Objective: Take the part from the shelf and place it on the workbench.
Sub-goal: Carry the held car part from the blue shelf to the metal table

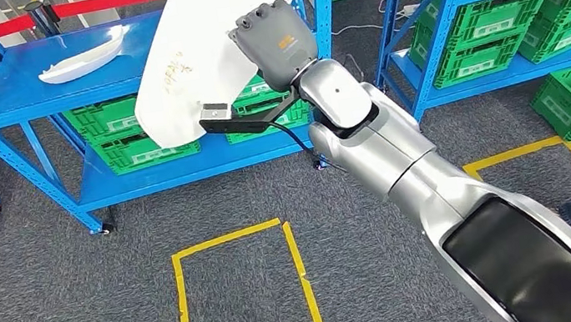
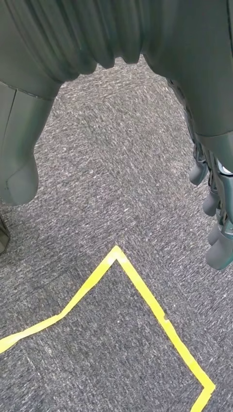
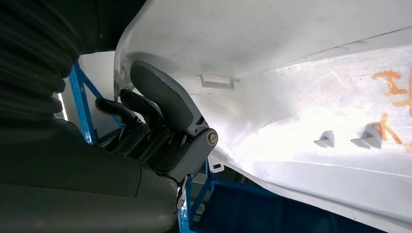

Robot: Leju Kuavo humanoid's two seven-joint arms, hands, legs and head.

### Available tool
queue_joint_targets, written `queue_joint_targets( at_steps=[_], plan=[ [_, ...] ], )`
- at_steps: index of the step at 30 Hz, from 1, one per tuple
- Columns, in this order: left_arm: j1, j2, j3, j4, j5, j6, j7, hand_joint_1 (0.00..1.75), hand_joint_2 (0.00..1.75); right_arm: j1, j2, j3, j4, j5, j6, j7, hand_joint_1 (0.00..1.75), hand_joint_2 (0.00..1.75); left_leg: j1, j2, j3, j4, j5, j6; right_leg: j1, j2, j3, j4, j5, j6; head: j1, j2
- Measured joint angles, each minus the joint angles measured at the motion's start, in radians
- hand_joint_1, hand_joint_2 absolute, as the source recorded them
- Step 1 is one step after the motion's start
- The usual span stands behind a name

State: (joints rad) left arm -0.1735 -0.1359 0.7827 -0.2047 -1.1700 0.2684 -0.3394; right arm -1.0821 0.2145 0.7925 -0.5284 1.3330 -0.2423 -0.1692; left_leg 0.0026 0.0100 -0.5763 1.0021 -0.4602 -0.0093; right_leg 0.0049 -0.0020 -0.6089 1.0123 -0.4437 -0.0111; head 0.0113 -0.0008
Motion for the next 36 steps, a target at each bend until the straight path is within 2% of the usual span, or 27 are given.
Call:
queue_joint_targets(
  at_steps=[1, 3, 5, 6, 7, 8, 9, 11, 12, 13, 15, 17, 18, 19, 21, 22, 23, 24, 25, 27, 28, 29, 30, 31, 33, 35, 36],
  plan=[
    [0.000, 0.000, 0.000, 0.000, -0.001, -0.001, 0.001, 0.00, 1.75, 0.000, 0.000, -0.003, -0.002, 0.002, -0.001, -0.004, 1.75, 1.75, 0.002, -0.001, 0.005, -0.013, 0.008, 0.007, 0.000, 0.000, 0.000, 0.001, -0.003, 0.005, 0.000, 0.000],
    [-0.002, 0.000, 0.000, 0.000, -0.001, -0.002, 0.005, 0.00, 1.75, -0.002, 0.000, -0.008, -0.006, 0.005, 0.000, -0.012, 1.75, 1.75, 0.010, -0.005, 0.015, -0.040, 0.027, 0.018, -0.001, 0.002, -0.022, 0.053, -0.042, 0.014, 0.001, 0.000],
    [-0.001, 0.001, 0.000, 0.000, -0.002, -0.002, 0.006, 0.00, 1.75, 0.000, 0.000, -0.010, -0.006, 0.009, 0.006, -0.018, 1.75, 1.75, 0.014, -0.013, 0.011, -0.044, 0.034, 0.019, -0.010, 0.004, -0.074, 0.175, -0.107, 0.022, 0.002, 0.000],
    [0.000, 0.002, 0.000, 0.000, -0.002, -0.002, 0.006, 0.00, 1.75, 0.003, 0.000, -0.010, -0.006, 0.011, 0.009, -0.020, 1.75, 1.75, 0.017, -0.019, 0.007, -0.041, 0.035, 0.016, -0.016, 0.004, -0.097, 0.229, -0.126, 0.028, 0.002, 0.000],
    [0.001, 0.002, 0.000, 0.000, -0.002, -0.002, 0.006, 0.00, 1.75, 0.007, 0.000, -0.011, -0.006, 0.013, 0.010, -0.022, 1.75, 1.75, 0.021, -0.028, 0.003, -0.037, 0.035, 0.012, -0.023, 0.004, -0.108, 0.255, -0.129, 0.034, 0.002, 0.000],
    [0.002, 0.003, 0.000, 0.000, -0.002, -0.002, 0.006, 0.00, 1.75, 0.009, 0.001, -0.012, -0.006, 0.014, 0.010, -0.022, 1.75, 1.75, 0.026, -0.037, -0.003, -0.029, 0.034, 0.006, -0.030, 0.004, -0.101, 0.242, -0.113, 0.041, 0.002, 0.000],
    [0.002, 0.003, 0.000, 0.000, -0.002, -0.002, 0.005, 0.00, 1.75, 0.009, 0.002, -0.013, -0.006, 0.014, 0.010, -0.022, 1.75, 1.75, 0.033, -0.048, -0.010, -0.019, 0.031, -0.003, -0.038, 0.007, -0.074, 0.192, -0.082, 0.049, 0.002, 0.000],
    [0.002, 0.006, 0.000, 0.000, -0.004, -0.002, 0.005, 0.00, 1.75, 0.007, 0.002, -0.015, -0.006, 0.015, 0.007, -0.021, 1.75, 1.75, 0.044, -0.068, -0.030, 0.010, 0.021, -0.025, -0.050, 0.039, -0.016, 0.078, -0.046, 0.065, 0.004, 0.000],
    [0.002, 0.009, 0.000, -0.001, -0.005, -0.003, 0.005, 0.00, 1.75, 0.007, 0.003, -0.016, -0.006, 0.016, 0.006, -0.021, 1.75, 1.75, 0.046, -0.078, -0.041, 0.022, 0.018, -0.037, -0.053, 0.054, -0.003, 0.050, -0.042, 0.063, 0.005, 0.000],
    [0.002, 0.011, 0.000, -0.001, -0.005, -0.003, 0.006, 0.00, 1.75, 0.008, 0.004, -0.017, -0.006, 0.016, 0.005, -0.021, 1.75, 1.75, 0.047, -0.086, -0.049, 0.028, 0.018, -0.047, -0.051, 0.064, -0.003, 0.047, -0.050, 0.056, 0.005, 0.000],
    [0.005, 0.012, 0.000, -0.001, -0.006, -0.004, 0.006, 0.00, 1.75, 0.010, 0.007, -0.019, -0.006, 0.016, 0.004, -0.018, 1.75, 1.75, 0.049, -0.100, -0.059, 0.025, 0.024, -0.065, -0.047, 0.050, -0.011, 0.056, -0.049, 0.032, 0.005, 0.000],
    [0.009, 0.014, 0.000, 0.000, -0.006, -0.004, 0.008, 0.00, 1.75, 0.010, 0.012, -0.023, -0.006, 0.016, 0.003, -0.017, 1.75, 1.75, 0.049, -0.077, -0.071, 0.039, 0.016, -0.072, -0.046, 0.032, -0.011, 0.051, -0.043, 0.013, 0.001, 0.000],
    [0.010, 0.014, 0.000, 0.000, -0.006, -0.004, 0.009, 0.00, 1.75, 0.010, 0.015, -0.025, -0.006, 0.016, 0.002, -0.017, 1.75, 1.75, 0.047, -0.057, -0.088, 0.073, -0.004, -0.072, -0.046, 0.022, -0.010, 0.048, -0.040, 0.005, -0.003, 0.000],
    [0.009, 0.014, 0.000, 0.000, -0.006, -0.004, 0.009, 0.00, 1.75, 0.010, 0.016, -0.026, -0.006, 0.016, 0.002, -0.017, 1.75, 1.75, 0.043, -0.035, -0.112, 0.129, -0.034, -0.071, -0.043, 0.012, -0.011, 0.046, -0.038, 0.000, -0.006, 0.000],
    [0.008, 0.015, 0.000, 0.000, -0.006, -0.004, 0.010, 0.00, 1.75, 0.012, 0.016, -0.030, -0.006, 0.016, 0.002, -0.016, 1.75, 1.75, 0.040, -0.020, -0.168, 0.261, -0.094, -0.069, -0.035, -0.011, -0.012, 0.045, -0.038, -0.006, -0.009, 0.000],
    [0.010, 0.015, 0.000, 0.000, -0.006, -0.004, 0.010, 0.00, 1.75, 0.014, 0.016, -0.031, -0.006, 0.017, 0.002, -0.017, 1.75, 1.75, 0.038, -0.019, -0.182, 0.299, -0.106, -0.066, -0.031, -0.023, -0.012, 0.045, -0.038, -0.008, -0.008, 0.000],
    [0.011, 0.015, 0.000, 0.000, -0.006, -0.004, 0.011, 0.00, 1.75, 0.016, 0.016, -0.033, -0.006, 0.017, 0.002, -0.017, 1.75, 1.75, 0.037, -0.017, -0.178, 0.301, -0.100, -0.063, -0.028, -0.035, -0.012, 0.046, -0.038, -0.008, -0.009, 0.000],
    [0.012, 0.015, 0.000, 0.000, -0.005, -0.004, 0.012, 0.00, 1.75, 0.016, 0.016, -0.033, -0.006, 0.018, 0.002, -0.017, 1.75, 1.75, 0.034, -0.013, -0.153, 0.263, -0.078, -0.058, -0.026, -0.046, -0.012, 0.046, -0.038, -0.008, -0.008, 0.000],
    [0.012, 0.016, 0.000, 0.000, -0.005, -0.004, 0.012, 0.00, 1.75, 0.015, 0.016, -0.034, -0.006, 0.018, 0.002, -0.017, 1.75, 1.75, 0.030, 0.001, -0.114, 0.197, -0.049, -0.051, -0.024, -0.057, -0.011, 0.046, -0.038, -0.008, -0.008, 0.000],
    [0.010, 0.016, 0.000, -0.001, -0.003, -0.004, 0.011, 0.00, 1.75, 0.013, 0.016, -0.037, -0.006, 0.019, 0.001, -0.018, 1.75, 1.75, 0.014, 0.042, -0.047, 0.076, -0.014, -0.036, -0.019, -0.078, -0.010, 0.046, -0.039, -0.003, -0.008, 0.000],
    [0.010, 0.016, 0.000, -0.001, -0.002, -0.004, 0.011, 0.00, 1.75, 0.012, 0.016, -0.038, -0.006, 0.019, 0.001, -0.020, 1.75, 1.75, 0.008, 0.053, -0.033, 0.045, -0.009, -0.030, -0.016, -0.088, -0.010, 0.045, -0.038, 0.001, -0.008, 0.000],
    [0.011, 0.016, 0.000, -0.001, 0.000, -0.004, 0.010, 0.00, 1.75, 0.012, 0.017, -0.039, -0.006, 0.020, 0.000, -0.021, 1.75, 1.75, 0.004, 0.051, -0.033, 0.038, -0.011, -0.024, -0.014, -0.097, -0.009, 0.042, -0.036, 0.006, -0.008, 0.000],
    [0.013, 0.017, 0.000, -0.001, 0.001, -0.003, 0.008, 0.00, 1.75, 0.011, 0.018, -0.039, -0.006, 0.021, 0.000, -0.022, 1.75, 1.75, 0.003, 0.038, -0.036, 0.036, -0.006, -0.019, -0.014, -0.107, -0.006, 0.038, -0.035, 0.011, -0.007, 0.000],
    [0.016, 0.017, 0.000, -0.001, 0.003, -0.003, 0.006, 0.00, 1.75, 0.011, 0.019, -0.040, -0.006, 0.023, -0.001, -0.022, 1.75, 1.75, 0.005, 0.027, -0.037, 0.033, -0.002, -0.013, -0.015, -0.105, -0.005, 0.038, -0.037, 0.018, -0.007, 0.000],
    [0.018, 0.016, 0.000, -0.001, 0.006, -0.002, 0.001, 0.00, 1.75, 0.009, 0.021, -0.040, -0.006, 0.027, -0.002, -0.024, 1.75, 1.75, 0.010, 0.006, -0.036, 0.025, 0.007, 0.000, -0.019, -0.064, -0.020, 0.074, -0.065, 0.027, -0.007, 0.000],
    [0.017, 0.016, 0.000, -0.001, 0.008, 0.000, -0.003, 0.00, 1.75, 0.011, 0.020, -0.041, -0.006, 0.030, -0.003, -0.025, 1.75, 1.75, 0.012, -0.015, -0.038, 0.023, 0.012, 0.009, -0.021, -0.015, -0.070, 0.185, -0.124, 0.031, -0.006, 0.000],
    [0.016, 0.015, 0.000, -0.001, 0.008, 0.000, -0.004, 0.00, 1.75, 0.013, 0.018, -0.041, -0.006, 0.031, -0.003, -0.025, 1.75, 1.75, 0.011, -0.028, -0.039, 0.023, 0.013, 0.012, -0.019, -0.005, -0.101, 0.251, -0.150, 0.031, -0.006, 0.000]
  ],
)
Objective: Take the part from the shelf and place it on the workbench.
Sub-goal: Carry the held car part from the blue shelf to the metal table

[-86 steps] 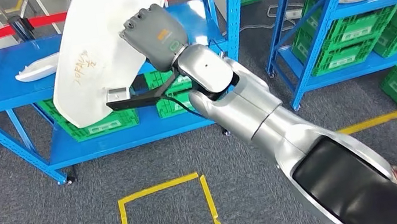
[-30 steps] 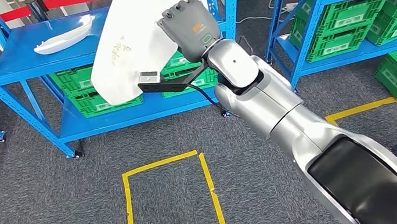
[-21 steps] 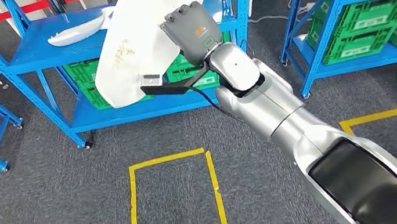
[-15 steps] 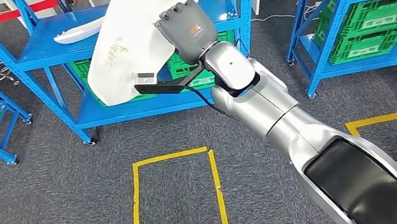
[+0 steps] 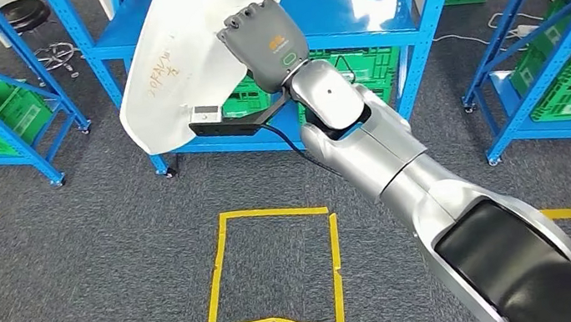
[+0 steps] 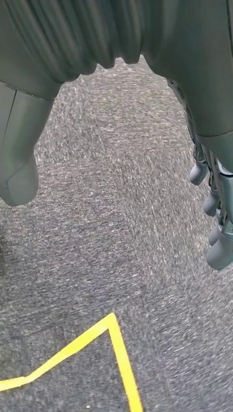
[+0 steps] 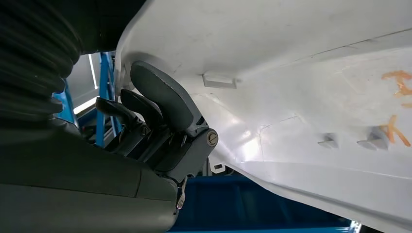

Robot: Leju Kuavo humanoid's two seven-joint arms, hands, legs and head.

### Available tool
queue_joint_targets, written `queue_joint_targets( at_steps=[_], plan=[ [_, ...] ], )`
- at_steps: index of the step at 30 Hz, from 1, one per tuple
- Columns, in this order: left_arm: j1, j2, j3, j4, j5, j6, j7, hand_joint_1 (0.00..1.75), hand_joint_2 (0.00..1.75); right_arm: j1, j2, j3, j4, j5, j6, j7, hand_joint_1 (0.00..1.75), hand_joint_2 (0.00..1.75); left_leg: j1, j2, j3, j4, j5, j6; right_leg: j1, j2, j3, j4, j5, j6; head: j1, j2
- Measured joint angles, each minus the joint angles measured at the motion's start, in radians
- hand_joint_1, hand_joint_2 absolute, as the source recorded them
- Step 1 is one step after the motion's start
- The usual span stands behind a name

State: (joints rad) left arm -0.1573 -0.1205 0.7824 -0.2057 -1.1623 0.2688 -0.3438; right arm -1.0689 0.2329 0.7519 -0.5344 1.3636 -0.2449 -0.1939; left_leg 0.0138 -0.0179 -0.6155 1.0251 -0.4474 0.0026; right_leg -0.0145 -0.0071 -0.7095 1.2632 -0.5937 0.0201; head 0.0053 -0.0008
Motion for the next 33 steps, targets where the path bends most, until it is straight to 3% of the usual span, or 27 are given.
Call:
queue_joint_targets(
  at_steps=[1, 2, 4, 6, 8, 10, 12, 14, 15, 17, 18, 20, 22, 23, 25, 26, 28, 29, 31, 32, 33],
  plan=[
    [0.001, 0.000, 0.000, 0.000, 0.000, 0.000, -0.001, 0.00, 1.75, 0.003, -0.002, 0.000, 0.000, 0.001, 0.000, 0.000, 1.75, 1.75, -0.001, -0.014, -0.001, 0.001, 0.000, 0.001, 0.002, 0.004, -0.022, 0.046, -0.011, 0.000, 0.000, 0.000],
    [0.002, -0.001, 0.000, 0.000, 0.000, 0.000, -0.001, 0.00, 1.75, 0.006, -0.003, 0.000, 0.000, 0.002, 0.000, -0.001, 1.75, 1.75, -0.002, -0.029, -0.002, 0.002, 0.001, 0.001, 0.003, 0.006, -0.029, 0.057, -0.004, -0.002, 0.000, 0.000],
    [0.004, -0.001, 0.000, 0.001, 0.001, 0.001, -0.001, 0.00, 1.75, 0.008, -0.006, 0.000, 0.000, 0.005, -0.002, -0.005, 1.75, 1.75, -0.002, -0.058, -0.002, 0.006, 0.001, 0.001, 0.004, 0.018, 0.012, -0.031, 0.056, -0.010, 0.000, 0.000],
    [0.003, 0.000, 0.000, 0.001, 0.002, 0.003, -0.002, 0.00, 1.75, 0.006, -0.007, -0.001, 0.000, 0.007, -0.006, -0.010, 1.75, 1.75, -0.002, -0.084, -0.007, 0.011, 0.001, -0.005, 0.001, 0.066, 0.073, -0.158, 0.105, -0.020, -0.001, 0.000],
    [0.001, 0.001, 0.000, 0.001, 0.003, 0.005, -0.002, 0.00, 1.75, 0.005, -0.008, -0.002, 0.000, 0.009, -0.008, -0.011, 1.75, 1.75, 0.002, -0.108, -0.016, 0.012, 0.005, -0.018, 0.001, 0.096, 0.098, -0.211, 0.112, -0.025, -0.003, 0.000],
    [0.002, 0.004, 0.000, 0.000, 0.003, 0.007, -0.001, 0.00, 1.75, 0.004, -0.009, -0.005, 0.000, 0.010, -0.008, -0.010, 1.75, 1.75, 0.007, -0.129, -0.024, 0.007, 0.011, -0.032, 0.004, 0.075, 0.101, -0.220, 0.116, -0.030, -0.002, 0.000],
    [0.005, 0.009, 0.000, 0.000, 0.002, 0.007, -0.001, 0.00, 1.75, 0.002, -0.006, -0.010, -0.001, 0.010, -0.008, -0.009, 1.75, 1.75, 0.003, -0.095, -0.040, 0.028, -0.001, -0.042, 0.000, 0.048, 0.108, -0.233, 0.122, -0.041, -0.007, 0.000],
    [0.004, 0.014, 0.000, 0.001, 0.000, 0.009, 0.003, 0.00, 1.75, -0.002, -0.003, -0.014, -0.002, 0.012, -0.009, -0.008, 1.75, 1.75, 0.000, -0.026, -0.088, 0.122, -0.049, -0.049, -0.003, 0.020, 0.114, -0.241, 0.124, -0.048, -0.014, 0.000],
    [0.002, 0.019, 0.000, 0.001, -0.001, 0.010, 0.005, 0.00, 1.75, -0.002, -0.003, -0.017, -0.003, 0.014, -0.009, -0.008, 1.75, 1.75, 0.002, -0.006, -0.119, 0.185, -0.075, -0.053, -0.003, 0.007, 0.114, -0.241, 0.124, -0.050, -0.017, 0.000],
    [0.003, 0.027, 0.000, 0.001, 0.000, 0.014, 0.010, 0.00, 1.75, 0.002, -0.006, -0.021, -0.003, 0.018, -0.010, -0.008, 1.75, 1.75, 0.006, 0.010, -0.157, 0.259, -0.089, -0.059, -0.003, -0.022, 0.115, -0.240, 0.121, -0.050, -0.017, 0.000],
    [0.004, 0.033, 0.000, 0.000, 0.001, 0.015, 0.011, 0.00, 1.75, 0.004, -0.008, -0.021, -0.004, 0.019, -0.011, -0.008, 1.75, 1.75, 0.008, 0.015, -0.150, 0.244, -0.071, -0.061, -0.004, -0.036, 0.115, -0.239, 0.119, -0.048, -0.017, 0.000],
    [0.005, 0.044, 0.000, 0.000, 0.002, 0.016, 0.012, 0.00, 1.75, 0.005, -0.011, -0.024, -0.010, 0.020, -0.012, -0.008, 1.75, 1.75, 0.010, 0.052, -0.089, 0.128, -0.013, -0.065, -0.004, -0.061, 0.117, -0.234, 0.112, -0.040, -0.017, 0.000],
    [0.003, 0.051, 0.001, -0.001, 0.003, 0.017, 0.013, 0.00, 1.75, 0.002, -0.014, -0.027, -0.017, 0.020, -0.013, -0.008, 1.75, 1.75, 0.003, 0.093, -0.036, 0.028, 0.015, -0.056, 0.002, -0.081, 0.119, -0.228, 0.103, -0.028, -0.018, 0.000],
    [0.002, 0.054, 0.001, -0.001, 0.002, 0.018, 0.015, 0.00, 1.75, 0.001, -0.016, -0.029, -0.018, 0.020, -0.013, -0.009, 1.75, 1.75, -0.001, 0.100, -0.028, 0.011, 0.013, -0.048, 0.006, -0.092, 0.122, -0.228, 0.100, -0.023, -0.018, 0.000],
    [0.006, 0.062, 0.001, -0.001, 0.001, 0.019, 0.022, 0.00, 1.75, 0.000, -0.018, -0.030, -0.021, 0.020, -0.013, -0.011, 1.75, 1.75, -0.002, 0.075, -0.027, 0.009, 0.013, -0.028, 0.009, -0.115, 0.130, -0.231, 0.094, -0.014, -0.017, 0.000],
    [0.010, 0.067, 0.001, -0.001, 0.000, 0.019, 0.024, 0.00, 1.75, 0.000, -0.020, -0.030, -0.024, 0.020, -0.014, -0.012, 1.75, 1.75, -0.002, 0.062, -0.027, 0.009, 0.013, -0.022, 0.007, -0.110, 0.132, -0.227, 0.087, -0.009, -0.016, 0.000],
    [0.015, 0.080, 0.001, -0.002, 0.005, 0.015, 0.026, 0.00, 1.75, 0.001, -0.028, -0.033, -0.030, 0.021, -0.016, -0.013, 1.75, 1.75, 0.000, 0.038, -0.026, 0.007, 0.016, -0.010, 0.002, -0.065, 0.110, -0.168, 0.048, -0.002, -0.014, 0.000],
    [0.015, 0.087, 0.003, -0.002, 0.011, 0.011, 0.024, 0.00, 1.75, 0.002, -0.036, -0.035, -0.032, 0.021, -0.018, -0.013, 1.75, 1.75, 0.000, 0.025, -0.026, 0.007, 0.016, -0.005, 0.002, -0.034, 0.082, -0.107, 0.017, -0.003, -0.013, 0.000],
    [0.017, 0.105, 0.010, -0.002, 0.025, -0.002, 0.020, 0.00, 1.75, 0.011, -0.054, -0.038, -0.039, 0.022, -0.020, -0.012, 1.75, 1.75, -0.003, -0.005, -0.026, 0.007, 0.016, 0.001, 0.005, -0.003, 0.014, 0.027, -0.034, -0.007, -0.012, 0.000],
    [0.020, 0.112, 0.014, -0.003, 0.030, -0.009, 0.018, 0.00, 1.75, 0.017, -0.062, -0.041, -0.044, 0.023, -0.020, -0.011, 1.75, 1.75, -0.005, -0.022, -0.026, 0.007, 0.016, 0.002, 0.008, 0.003, -0.007, 0.060, -0.037, -0.012, -0.011, 0.000],
    [0.024, 0.120, 0.018, -0.003, 0.034, -0.013, 0.017, 0.00, 1.75, 0.022, -0.069, -0.044, -0.051, 0.024, -0.020, -0.010, 1.75, 1.75, -0.007, -0.037, -0.026, 0.008, 0.016, 0.002, 0.011, 0.007, -0.011, 0.054, -0.020, -0.019, -0.010, 0.000]
  ],
)
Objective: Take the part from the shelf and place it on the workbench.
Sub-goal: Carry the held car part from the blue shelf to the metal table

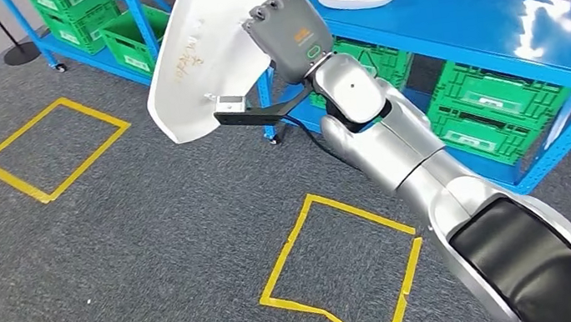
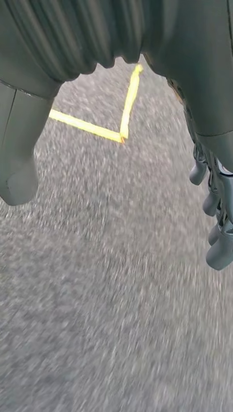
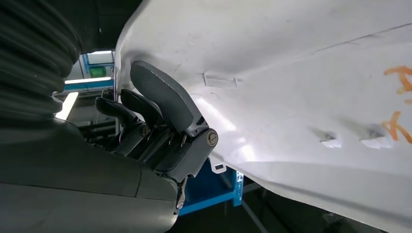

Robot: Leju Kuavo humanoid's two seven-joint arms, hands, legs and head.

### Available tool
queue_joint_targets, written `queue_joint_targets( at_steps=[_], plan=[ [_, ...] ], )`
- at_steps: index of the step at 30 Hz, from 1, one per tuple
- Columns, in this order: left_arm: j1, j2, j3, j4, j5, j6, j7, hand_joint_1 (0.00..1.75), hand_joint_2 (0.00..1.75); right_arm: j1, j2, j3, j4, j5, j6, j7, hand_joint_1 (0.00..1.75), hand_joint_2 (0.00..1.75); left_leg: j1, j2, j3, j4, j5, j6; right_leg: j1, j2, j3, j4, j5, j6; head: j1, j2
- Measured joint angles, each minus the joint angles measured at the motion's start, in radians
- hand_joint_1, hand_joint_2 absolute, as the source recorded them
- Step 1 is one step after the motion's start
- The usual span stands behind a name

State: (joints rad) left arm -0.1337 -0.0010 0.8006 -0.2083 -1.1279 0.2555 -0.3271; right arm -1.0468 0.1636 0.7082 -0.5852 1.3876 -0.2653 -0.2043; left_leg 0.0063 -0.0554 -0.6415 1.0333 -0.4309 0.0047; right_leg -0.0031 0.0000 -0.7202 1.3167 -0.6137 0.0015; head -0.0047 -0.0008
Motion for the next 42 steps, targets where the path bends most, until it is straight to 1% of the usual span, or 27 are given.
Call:
queue_joint_targets(
  at_steps=[2, 4, 5, 6, 7, 8, 10, 12, 14, 15, 16, 17, 19, 21, 23, 25, 27, 29, 30, 31, 32, 34, 36, 38, 39, 40, 42],
  plan=[
    [0.006, 0.010, 0.005, 0.000, 0.004, -0.004, -0.001, 0.00, 1.75, 0.004, -0.008, -0.005, -0.014, 0.001, -0.001, 0.001, 1.75, 1.75, -0.003, -0.028, 0.000, 0.002, 0.000, 0.000, 0.006, 0.023, 0.046, -0.120, 0.075, -0.017, 0.001, 0.000],
    [0.007, 0.016, 0.009, -0.001, 0.006, -0.005, -0.002, 0.00, 1.75, 0.002, -0.013, -0.007, -0.025, 0.002, -0.004, 0.000, 1.75, 1.75, -0.003, -0.052, -0.004, 0.005, 0.002, -0.006, 0.008, 0.067, 0.097, -0.238, 0.127, -0.027, -0.001, 0.000],
    [0.007, 0.019, 0.011, -0.001, 0.006, -0.005, -0.002, 0.00, 1.75, 0.003, -0.015, -0.007, -0.029, 0.002, -0.005, 0.000, 1.75, 1.75, -0.001, -0.063, -0.008, 0.004, 0.004, -0.011, 0.009, 0.080, 0.108, -0.263, 0.134, -0.029, -0.001, 0.000],
    [0.009, 0.022, 0.013, -0.002, 0.006, -0.005, -0.002, 0.00, 1.75, 0.003, -0.016, -0.007, -0.032, 0.002, -0.005, 0.000, 1.75, 1.75, 0.001, -0.074, -0.011, 0.002, 0.007, -0.018, 0.011, 0.080, 0.111, -0.269, 0.134, -0.030, -0.001, 0.000],
    [0.011, 0.025, 0.014, -0.002, 0.006, -0.006, -0.003, 0.00, 1.75, 0.003, -0.016, -0.007, -0.036, 0.002, -0.006, 0.000, 1.75, 1.75, 0.003, -0.086, -0.012, -0.001, 0.010, -0.025, 0.011, 0.067, 0.113, -0.274, 0.136, -0.032, 0.000, 0.000],
    [0.015, 0.027, 0.016, -0.002, 0.006, -0.006, -0.003, 0.00, 1.75, 0.004, -0.016, -0.007, -0.040, 0.003, -0.006, 0.000, 1.75, 1.75, 0.001, -0.084, -0.015, 0.002, 0.010, -0.031, 0.010, 0.055, 0.117, -0.280, 0.139, -0.037, 0.000, 0.000],
    [0.017, 0.030, 0.017, -0.001, 0.006, -0.007, -0.005, 0.00, 1.75, 0.002, -0.015, -0.008, -0.047, 0.003, -0.006, 0.000, 1.75, 1.75, -0.006, -0.037, -0.038, 0.051, -0.017, -0.041, 0.004, 0.029, 0.129, -0.295, 0.144, -0.046, -0.005, 0.000],
    [0.013, 0.033, 0.018, -0.002, 0.007, -0.008, -0.005, 0.00, 1.75, 0.002, -0.017, -0.008, -0.049, 0.003, -0.007, 0.000, 1.75, 1.75, -0.005, 0.025, -0.089, 0.168, -0.078, -0.050, 0.004, 0.002, 0.137, -0.300, 0.143, -0.052, -0.011, 0.000],
    [0.012, 0.035, 0.018, -0.002, 0.007, -0.008, -0.005, 0.00, 1.75, 0.005, -0.018, -0.009, -0.049, 0.003, -0.006, 0.000, 1.75, 1.75, 0.001, 0.046, -0.135, 0.266, -0.117, -0.058, 0.004, -0.026, 0.139, -0.300, 0.140, -0.052, -0.011, 0.000],
    [0.013, 0.035, 0.018, -0.002, 0.006, -0.009, -0.005, 0.00, 1.75, 0.007, -0.018, -0.009, -0.049, 0.003, -0.006, 0.000, 1.75, 1.75, 0.005, 0.049, -0.135, 0.269, -0.111, -0.061, 0.004, -0.039, 0.139, -0.300, 0.139, -0.052, -0.011, 0.000],
    [0.013, 0.035, 0.018, -0.002, 0.006, -0.010, -0.005, 0.00, 1.75, 0.008, -0.018, -0.009, -0.049, 0.003, -0.006, -0.001, 1.75, 1.75, 0.007, 0.055, -0.113, 0.231, -0.087, -0.063, 0.004, -0.052, 0.141, -0.299, 0.136, -0.050, -0.011, 0.000],
    [0.014, 0.036, 0.018, -0.003, 0.006, -0.010, -0.005, 0.00, 1.75, 0.009, -0.018, -0.009, -0.050, 0.003, -0.006, -0.001, 1.75, 1.75, 0.008, 0.068, -0.075, 0.163, -0.053, -0.063, 0.004, -0.065, 0.144, -0.299, 0.133, -0.047, -0.011, 0.000],
    [0.011, 0.037, 0.018, -0.004, 0.006, -0.011, -0.005, 0.00, 1.75, 0.007, -0.019, -0.009, -0.052, 0.003, -0.006, 0.000, 1.75, 1.75, 0.002, 0.107, 0.000, 0.030, -0.011, -0.057, 0.009, -0.087, 0.148, -0.295, 0.126, -0.039, -0.010, 0.000],
    [0.011, 0.037, 0.018, -0.005, 0.007, -0.010, -0.005, 0.00, 1.75, 0.005, -0.020, -0.009, -0.054, 0.003, -0.006, 0.000, 1.75, 1.75, -0.005, 0.117, 0.023, -0.015, -0.006, -0.043, 0.015, -0.107, 0.150, -0.294, 0.120, -0.030, -0.008, 0.000],
    [0.014, 0.037, 0.021, -0.005, 0.012, -0.008, -0.006, 0.00, 1.75, 0.006, -0.020, -0.010, -0.059, 0.004, -0.006, 0.000, 1.75, 1.75, -0.004, 0.092, 0.021, -0.017, -0.003, -0.028, 0.014, -0.121, 0.153, -0.293, 0.114, -0.021, -0.006, 0.000],
    [0.016, 0.040, 0.028, -0.006, 0.030, -0.003, -0.013, 0.00, 1.75, 0.011, -0.025, -0.010, -0.073, 0.009, -0.007, 0.001, 1.75, 1.75, -0.001, 0.070, 0.023, -0.020, 0.000, -0.017, 0.009, -0.084, 0.138, -0.252, 0.086, -0.009, -0.005, 0.000],
    [0.013, 0.043, 0.041, -0.007, 0.051, -0.001, -0.021, 0.00, 1.75, 0.024, -0.039, -0.011, -0.095, 0.015, -0.007, 0.001, 1.75, 1.75, 0.001, 0.048, 0.024, -0.021, 0.001, -0.009, 0.004, -0.025, 0.081, -0.131, 0.028, -0.003, -0.005, 0.000],
    [0.013, 0.045, 0.053, -0.007, 0.065, -0.001, -0.024, 0.00, 1.75, 0.047, -0.056, -0.011, -0.117, 0.022, -0.007, -0.001, 1.75, 1.75, 0.001, 0.020, 0.023, -0.019, 0.001, -0.005, 0.004, -0.005, 0.015, -0.007, -0.011, -0.003, -0.004, 0.000],
    [0.016, 0.045, 0.058, -0.007, 0.069, -0.002, -0.024, 0.00, 1.75, 0.059, -0.063, -0.012, -0.128, 0.026, -0.006, -0.002, 1.75, 1.75, 0.001, 0.005, 0.023, -0.018, 0.000, -0.005, 0.004, -0.002, 0.001, 0.010, -0.005, -0.005, -0.004, 0.000],
    [0.018, 0.046, 0.064, -0.007, 0.074, -0.002, -0.023, 0.00, 1.75, 0.068, -0.068, -0.013, -0.143, 0.031, -0.006, -0.003, 1.75, 1.75, 0.001, -0.010, 0.023, -0.016, 0.000, -0.005, 0.004, 0.002, 0.007, -0.016, 0.021, -0.008, -0.003, 0.000],
    [0.020, 0.047, 0.069, -0.007, 0.077, -0.003, -0.022, 0.00, 1.75, 0.074, -0.072, -0.014, -0.160, 0.034, -0.005, -0.004, 1.75, 1.75, 0.001, -0.023, 0.023, -0.013, 0.000, -0.007, 0.003, 0.012, 0.031, -0.077, 0.061, -0.011, -0.002, 0.000],
    [0.021, 0.047, 0.079, -0.007, 0.084, -0.004, -0.021, 0.00, 1.75, 0.079, -0.079, -0.018, -0.195, 0.040, -0.003, -0.007, 1.75, 1.75, 0.001, -0.048, 0.019, -0.007, -0.002, -0.013, -0.001, 0.056, 0.091, -0.214, 0.121, -0.014, -0.002, 0.000],
    [0.020, 0.047, 0.089, -0.008, 0.096, -0.004, -0.026, 0.00, 1.75, 0.081, -0.085, -0.023, -0.228, 0.045, -0.005, -0.014, 1.75, 1.75, 0.003, -0.069, 0.013, -0.005, -0.001, -0.025, -0.001, 0.077, 0.115, -0.269, 0.133, -0.015, -0.002, 0.000],
    [0.023, 0.048, 0.103, -0.008, 0.111, -0.002, -0.034, 0.00, 1.75, 0.085, -0.088, -0.026, -0.269, 0.050, -0.005, -0.021, 1.75, 1.75, 0.007, -0.089, 0.006, -0.010, 0.004, -0.041, 0.002, 0.052, 0.118, -0.275, 0.138, -0.025, -0.001, 0.000],
    [0.024, 0.049, 0.110, -0.007, 0.115, 0.000, -0.037, 0.00, 1.75, 0.087, -0.088, -0.027, -0.294, 0.053, -0.001, -0.022, 1.75, 1.75, 0.006, -0.079, 0.000, -0.006, 0.001, -0.047, 0.001, 0.041, 0.121, -0.281, 0.142, -0.033, -0.001, 0.000],
    [0.022, 0.051, 0.115, -0.007, 0.117, 0.002, -0.036, 0.00, 1.75, 0.088, -0.088, -0.027, -0.316, 0.055, 0.005, -0.022, 1.75, 1.75, 0.004, -0.056, -0.011, 0.012, -0.010, -0.051, 0.000, 0.028, 0.124, -0.287, 0.146, -0.039, -0.002, 0.000],
    [0.014, 0.053, 0.123, -0.007, 0.121, 0.005, -0.034, 0.00, 1.75, 0.091, -0.089, -0.028, -0.348, 0.058, 0.013, -0.023, 1.75, 1.75, 0.000, 0.011, -0.055, 0.108, -0.062, -0.057, 0.001, 0.003, 0.128, -0.294, 0.149, -0.047, -0.006, 0.000]
  ],
)
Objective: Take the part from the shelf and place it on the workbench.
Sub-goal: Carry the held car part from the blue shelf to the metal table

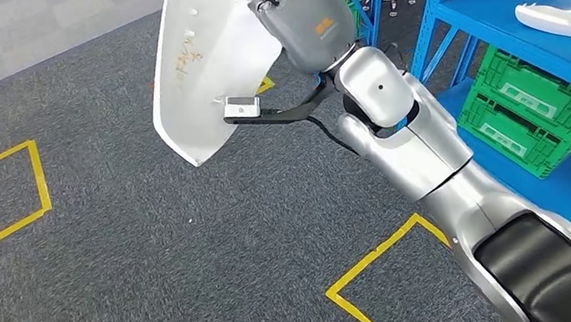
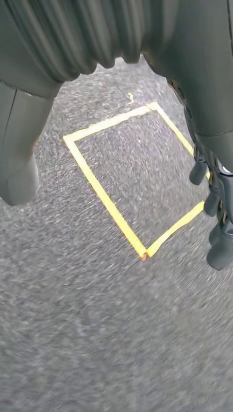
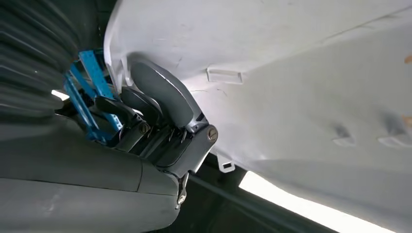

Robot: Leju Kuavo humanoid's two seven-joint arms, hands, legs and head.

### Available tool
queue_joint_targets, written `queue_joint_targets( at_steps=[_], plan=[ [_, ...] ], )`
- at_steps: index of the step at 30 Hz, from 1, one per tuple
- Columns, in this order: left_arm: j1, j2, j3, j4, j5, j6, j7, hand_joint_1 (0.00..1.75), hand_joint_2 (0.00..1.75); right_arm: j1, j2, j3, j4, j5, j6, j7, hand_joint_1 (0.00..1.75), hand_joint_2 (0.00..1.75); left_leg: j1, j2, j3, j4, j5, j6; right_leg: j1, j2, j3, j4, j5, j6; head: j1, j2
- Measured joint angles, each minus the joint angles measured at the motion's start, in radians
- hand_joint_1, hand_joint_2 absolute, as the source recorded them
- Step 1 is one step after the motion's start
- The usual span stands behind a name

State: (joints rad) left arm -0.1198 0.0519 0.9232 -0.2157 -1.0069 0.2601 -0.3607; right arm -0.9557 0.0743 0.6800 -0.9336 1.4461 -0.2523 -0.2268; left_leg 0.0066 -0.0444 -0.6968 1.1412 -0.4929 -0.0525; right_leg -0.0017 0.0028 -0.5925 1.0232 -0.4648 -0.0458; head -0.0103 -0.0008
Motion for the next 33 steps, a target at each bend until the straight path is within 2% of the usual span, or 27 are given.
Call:
queue_joint_targets(
  at_steps=[2, 3, 4, 5, 6, 8, 9, 11, 12, 14, 15, 16, 17, 18, 19, 20, 21, 23, 24, 25, 26, 27, 28, 29, 31, 32, 33],
  plan=[
    [-0.006, 0.000, 0.006, 0.000, 0.006, 0.001, 0.001, 0.00, 1.75, 0.012, -0.002, -0.001, -0.019, -0.001, -0.001, -0.005, 1.75, 1.75, 0.003, 0.030, -0.055, 0.120, -0.049, -0.005, 0.004, -0.029, 0.000, 0.000, -0.002, -0.003, -0.001, 0.000],
    [-0.006, 0.000, 0.010, 0.000, 0.011, 0.002, 0.000, 0.00, 1.75, 0.019, -0.003, -0.001, -0.026, -0.003, -0.003, -0.010, 1.75, 1.75, 0.004, 0.035, -0.066, 0.147, -0.052, -0.007, 0.005, -0.043, 0.000, 0.000, -0.003, -0.004, -0.001, 0.000],
    [-0.006, 0.000, 0.015, 0.000, 0.016, 0.003, -0.001, 0.00, 1.75, 0.025, -0.003, -0.001, -0.032, -0.006, -0.006, -0.014, 1.75, 1.75, 0.005, 0.038, -0.057, 0.135, -0.038, -0.007, 0.006, -0.056, 0.001, 0.001, -0.004, -0.004, -0.001, 0.000],
    [-0.005, -0.001, 0.020, 0.000, 0.022, 0.004, -0.002, 0.00, 1.75, 0.029, -0.003, -0.001, -0.037, -0.009, -0.011, -0.017, 1.75, 1.75, 0.005, 0.046, -0.029, 0.086, -0.011, -0.007, 0.006, -0.068, 0.001, 0.001, -0.006, -0.003, -0.001, 0.000],
    [-0.005, -0.001, 0.025, 0.000, 0.026, 0.004, -0.003, 0.00, 1.75, 0.031, -0.003, -0.001, -0.042, -0.011, -0.016, -0.019, 1.75, 1.75, 0.004, 0.069, 0.010, 0.014, 0.017, -0.005, 0.007, -0.080, 0.002, 0.003, -0.008, -0.001, -0.001, 0.000],
    [-0.007, -0.003, 0.032, 0.000, 0.031, 0.005, -0.002, 0.00, 1.75, 0.033, -0.004, -0.002, -0.049, -0.011, -0.031, -0.019, 1.75, 1.75, -0.004, 0.110, 0.073, -0.097, 0.049, 0.007, 0.012, -0.102, 0.005, 0.006, -0.014, 0.007, 0.000, 0.000],
    [-0.007, -0.005, 0.033, 0.001, 0.032, 0.005, -0.001, 0.00, 1.75, 0.035, -0.005, -0.003, -0.051, -0.011, -0.038, -0.019, 1.75, 1.75, -0.009, 0.120, 0.085, -0.121, 0.052, 0.014, 0.015, -0.113, 0.006, 0.007, -0.017, 0.012, 0.001, 0.000],
    [-0.005, -0.008, 0.035, 0.001, 0.030, 0.005, 0.001, 0.00, 1.75, 0.042, -0.005, -0.004, -0.055, -0.011, -0.046, -0.019, 1.75, 1.75, -0.011, 0.096, 0.085, -0.125, 0.054, 0.028, 0.016, -0.134, 0.012, 0.005, -0.020, 0.021, 0.002, 0.000],
    [-0.003, -0.009, 0.036, 0.001, 0.029, 0.006, 0.001, 0.00, 1.75, 0.044, -0.006, -0.006, -0.057, -0.011, -0.048, -0.019, 1.75, 1.75, -0.009, 0.084, 0.086, -0.127, 0.057, 0.033, 0.014, -0.126, 0.013, 0.009, -0.025, 0.027, 0.002, 0.000],
    [-0.006, -0.011, 0.036, 0.001, 0.023, 0.006, 0.001, 0.00, 1.75, 0.048, -0.008, -0.009, -0.063, -0.011, -0.053, -0.019, 1.75, 1.75, -0.003, 0.061, 0.088, -0.132, 0.062, 0.044, 0.008, -0.072, -0.009, 0.065, -0.061, 0.038, 0.003, 0.000],
    [-0.010, -0.013, 0.037, 0.001, 0.020, 0.006, 0.001, 0.00, 1.75, 0.050, -0.012, -0.011, -0.064, -0.010, -0.055, -0.019, 1.75, 1.75, -0.001, 0.049, 0.088, -0.133, 0.064, 0.048, 0.005, -0.037, -0.037, 0.124, -0.090, 0.042, 0.003, 0.000],
    [-0.014, -0.015, 0.037, 0.001, 0.017, 0.006, 0.001, 0.00, 1.75, 0.053, -0.015, -0.012, -0.066, -0.010, -0.056, -0.020, 1.75, 1.75, -0.001, 0.035, 0.086, -0.132, 0.065, 0.050, 0.004, -0.018, -0.070, 0.193, -0.121, 0.044, 0.003, 0.000],
    [-0.017, -0.017, 0.037, 0.001, 0.014, 0.007, 0.002, 0.00, 1.75, 0.058, -0.019, -0.012, -0.066, -0.008, -0.057, -0.021, 1.75, 1.75, -0.001, 0.021, 0.085, -0.131, 0.065, 0.052, 0.003, -0.010, -0.102, 0.254, -0.142, 0.045, 0.003, 0.000],
    [-0.018, -0.020, 0.037, 0.002, 0.012, 0.007, 0.003, 0.00, 1.75, 0.063, -0.021, -0.012, -0.066, -0.007, -0.057, -0.023, 1.75, 1.75, -0.001, 0.006, 0.084, -0.130, 0.065, 0.052, 0.003, -0.007, -0.123, 0.290, -0.146, 0.045, 0.003, 0.000],
    [-0.019, -0.021, 0.037, 0.002, 0.011, 0.007, 0.005, 0.00, 1.75, 0.066, -0.022, -0.012, -0.067, -0.006, -0.059, -0.027, 1.75, 1.75, -0.001, -0.009, 0.083, -0.128, 0.066, 0.051, 0.002, -0.005, -0.124, 0.286, -0.131, 0.044, 0.003, 0.000],
    [-0.019, -0.022, 0.037, 0.002, 0.010, 0.008, 0.007, 0.00, 1.75, 0.069, -0.023, -0.012, -0.070, -0.005, -0.061, -0.030, 1.75, 1.75, 0.000, -0.025, 0.082, -0.125, 0.066, 0.050, 0.001, 0.000, -0.106, 0.243, -0.100, 0.043, 0.003, 0.000],
    [-0.019, -0.024, 0.037, 0.002, 0.010, 0.010, 0.009, 0.00, 1.75, 0.069, -0.023, -0.012, -0.074, -0.006, -0.064, -0.034, 1.75, 1.75, 0.000, -0.039, 0.081, -0.122, 0.066, 0.047, -0.002, 0.014, -0.074, 0.174, -0.064, 0.041, 0.003, 0.000],
    [-0.020, -0.025, 0.037, 0.002, 0.011, 0.012, 0.009, 0.00, 1.75, 0.070, -0.023, -0.012, -0.085, -0.009, -0.070, -0.039, 1.75, 1.75, 0.000, -0.063, 0.075, -0.115, 0.065, 0.038, -0.006, 0.055, -0.018, 0.057, -0.022, 0.040, 0.002, 0.000],
    [-0.019, -0.025, 0.037, 0.002, 0.011, 0.012, 0.009, 0.00, 1.75, 0.072, -0.022, -0.012, -0.089, -0.010, -0.072, -0.040, 1.75, 1.75, 0.001, -0.074, 0.071, -0.114, 0.066, 0.031, -0.006, 0.067, -0.006, 0.032, -0.017, 0.038, 0.002, 0.000],
    [-0.018, -0.026, 0.037, 0.003, 0.011, 0.013, 0.008, 0.00, 1.75, 0.074, -0.022, -0.012, -0.094, -0.010, -0.072, -0.040, 1.75, 1.75, 0.002, -0.084, 0.067, -0.115, 0.069, 0.023, -0.003, 0.068, -0.005, 0.026, -0.019, 0.034, 0.002, 0.000],
    [-0.015, -0.026, 0.037, 0.003, 0.010, 0.013, 0.007, 0.00, 1.75, 0.076, -0.021, -0.012, -0.099, -0.010, -0.071, -0.040, 1.75, 1.75, 0.004, -0.095, 0.062, -0.119, 0.073, 0.016, -0.002, 0.055, -0.004, 0.023, -0.015, 0.027, 0.002, 0.000],
    [-0.010, -0.027, 0.037, 0.003, 0.010, 0.013, 0.007, 0.00, 1.75, 0.077, -0.020, -0.012, -0.105, -0.010, -0.069, -0.039, 1.75, 1.75, 0.005, -0.096, 0.058, -0.120, 0.075, 0.010, -0.002, 0.043, -0.003, 0.019, -0.012, 0.021, 0.002, 0.000],
    [-0.007, -0.028, 0.037, 0.003, 0.009, 0.013, 0.007, 0.00, 1.75, 0.078, -0.020, -0.012, -0.111, -0.010, -0.067, -0.038, 1.75, 1.75, 0.004, -0.080, 0.051, -0.111, 0.069, 0.005, -0.003, 0.031, -0.002, 0.015, -0.008, 0.013, 0.000, 0.000],
    [-0.005, -0.028, 0.037, 0.003, 0.008, 0.013, 0.008, 0.00, 1.75, 0.078, -0.019, -0.012, -0.116, -0.010, -0.064, -0.037, 1.75, 1.75, 0.002, -0.052, 0.037, -0.084, 0.053, 0.002, -0.004, 0.019, -0.001, 0.010, -0.005, 0.008, -0.003, 0.000],
    [-0.005, -0.031, 0.037, 0.004, 0.007, 0.013, 0.008, 0.00, 1.75, 0.080, -0.021, -0.012, -0.122, -0.010, -0.058, -0.036, 1.75, 1.75, -0.001, 0.012, -0.014, 0.030, -0.007, -0.002, -0.002, -0.007, 0.000, 0.006, -0.004, 0.001, -0.008, 0.000],
    [-0.005, -0.032, 0.037, 0.004, 0.006, 0.013, 0.008, 0.00, 1.75, 0.082, -0.023, -0.012, -0.123, -0.010, -0.056, -0.036, 1.75, 1.75, 0.000, 0.026, -0.043, 0.095, -0.035, -0.004, 0.001, -0.022, 0.000, 0.006, -0.004, -0.001, -0.008, 0.000],
    [-0.004, -0.034, 0.037, 0.005, 0.005, 0.013, 0.008, 0.00, 1.75, 0.085, -0.025, -0.012, -0.123, -0.010, -0.055, -0.036, 1.75, 1.75, 0.001, 0.033, -0.062, 0.140, -0.049, -0.005, 0.002, -0.037, 0.000, 0.006, -0.006, -0.002, -0.008, 0.000]
  ],
)
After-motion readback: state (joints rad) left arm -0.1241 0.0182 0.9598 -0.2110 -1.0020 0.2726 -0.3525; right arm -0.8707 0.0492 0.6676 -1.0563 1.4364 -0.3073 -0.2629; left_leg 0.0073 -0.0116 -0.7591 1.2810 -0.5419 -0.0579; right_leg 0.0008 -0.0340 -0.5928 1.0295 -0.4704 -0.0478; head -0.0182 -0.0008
